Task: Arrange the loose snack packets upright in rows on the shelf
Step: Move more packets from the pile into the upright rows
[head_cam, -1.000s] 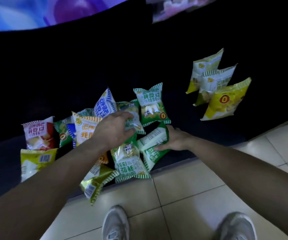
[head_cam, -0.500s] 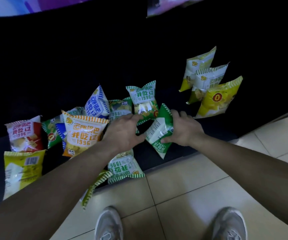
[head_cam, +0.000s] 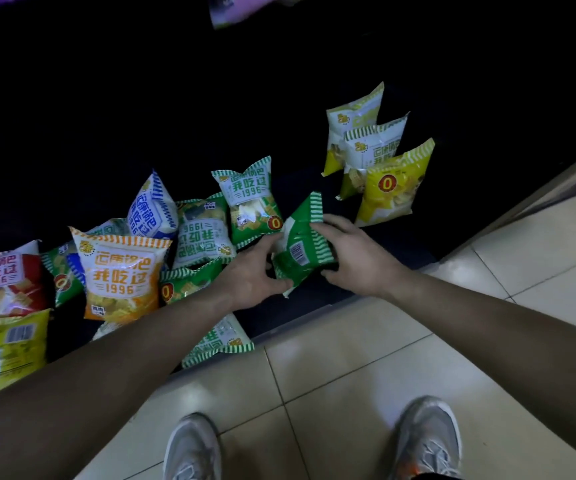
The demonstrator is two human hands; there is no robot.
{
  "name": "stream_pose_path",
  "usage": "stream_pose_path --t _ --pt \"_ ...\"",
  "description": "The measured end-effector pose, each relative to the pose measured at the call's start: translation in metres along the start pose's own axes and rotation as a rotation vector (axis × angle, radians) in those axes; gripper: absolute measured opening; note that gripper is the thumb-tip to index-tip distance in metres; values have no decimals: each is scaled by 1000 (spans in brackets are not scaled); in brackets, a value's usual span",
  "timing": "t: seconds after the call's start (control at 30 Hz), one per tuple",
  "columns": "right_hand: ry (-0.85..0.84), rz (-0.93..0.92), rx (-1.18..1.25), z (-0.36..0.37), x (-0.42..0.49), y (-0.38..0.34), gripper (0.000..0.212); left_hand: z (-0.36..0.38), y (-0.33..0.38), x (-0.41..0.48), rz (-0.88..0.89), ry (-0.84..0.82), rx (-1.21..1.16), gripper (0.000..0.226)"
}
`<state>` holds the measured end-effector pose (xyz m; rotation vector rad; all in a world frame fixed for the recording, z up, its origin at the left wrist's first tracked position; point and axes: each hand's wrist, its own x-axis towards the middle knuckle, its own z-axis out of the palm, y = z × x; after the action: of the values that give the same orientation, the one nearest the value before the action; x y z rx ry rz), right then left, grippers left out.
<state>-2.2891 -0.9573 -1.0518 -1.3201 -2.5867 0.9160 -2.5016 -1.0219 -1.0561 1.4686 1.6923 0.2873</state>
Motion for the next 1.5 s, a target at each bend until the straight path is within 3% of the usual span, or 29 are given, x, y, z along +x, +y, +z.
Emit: stream_pose_path --t 0.1,0.23,0.33,0.47,0.6,0.73,0.87,1.07,1.27,1.5 --pt "16 -97 -22 -1 3 0 69 -7 -3 -2 -16 -22 -123 95" --pt "89 -200 -311 -9 18 -11 58 -15 -11 -3 -35 -92 -269 96" --pt "100 -265 -460 -15 31 -16 52 -25 -20 -7 9 -47 -327 75" --pt "-10 -222 -388 -2 44 -25 52 -37 -25 -14 -61 146 -329 32" --pt "-23 -171 -410 12 58 -43 54 -45 -22 -21 -146 212 -578 24" --pt "-19 -110 -429 10 72 -60 51 -49 -31 -21 -21 345 -346 31" --pt "-69 -45 -447 4 79 -62 53 -54 -28 -12 -86 471 -458 17" --pt "-234 -38 -492 8 80 -70 106 -51 -23 -4 -120 426 -550 11" --pt "-195 -69 -489 -10 64 -63 93 -58 -16 -12 -46 335 -480 24" --pt "-193 41 -532 -79 0 7 85 -45 16 9 -49 254 -241 9"
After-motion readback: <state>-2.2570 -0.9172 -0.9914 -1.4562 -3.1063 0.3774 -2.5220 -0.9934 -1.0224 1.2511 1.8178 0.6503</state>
